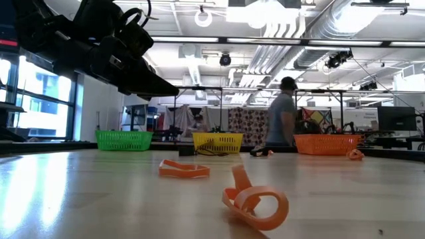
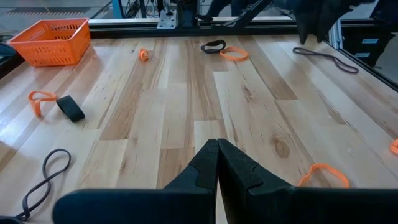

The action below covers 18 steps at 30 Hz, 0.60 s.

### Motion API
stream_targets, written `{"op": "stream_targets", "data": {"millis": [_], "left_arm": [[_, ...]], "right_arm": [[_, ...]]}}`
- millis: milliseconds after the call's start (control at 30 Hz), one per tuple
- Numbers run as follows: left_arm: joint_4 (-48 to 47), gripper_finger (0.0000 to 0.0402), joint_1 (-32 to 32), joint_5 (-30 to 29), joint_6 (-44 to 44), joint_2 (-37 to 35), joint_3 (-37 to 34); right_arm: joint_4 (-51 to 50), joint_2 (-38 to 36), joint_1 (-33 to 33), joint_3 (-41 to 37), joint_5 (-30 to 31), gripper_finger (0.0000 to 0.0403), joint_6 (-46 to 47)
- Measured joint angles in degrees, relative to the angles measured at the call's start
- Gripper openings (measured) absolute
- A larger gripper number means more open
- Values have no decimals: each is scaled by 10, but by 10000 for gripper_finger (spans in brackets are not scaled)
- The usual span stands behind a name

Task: Sort rubber bands into baskets
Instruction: Put the purple rubber band into the green bin

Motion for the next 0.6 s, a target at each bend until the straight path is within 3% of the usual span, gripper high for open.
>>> {"op": "stream_targets", "data": {"millis": [167, 400, 600], "left_arm": [[0, 0, 0, 0, 0, 0, 0], [0, 0, 0, 0, 0, 0, 0], [0, 0, 0, -2, 0, 0, 0]], "right_arm": [[28, 54, 13, 6, -21, 162, -46], [-20, 100, 19, 49, -18, 161, -74], [-42, 101, 17, 53, 4, 111, -80]]}}
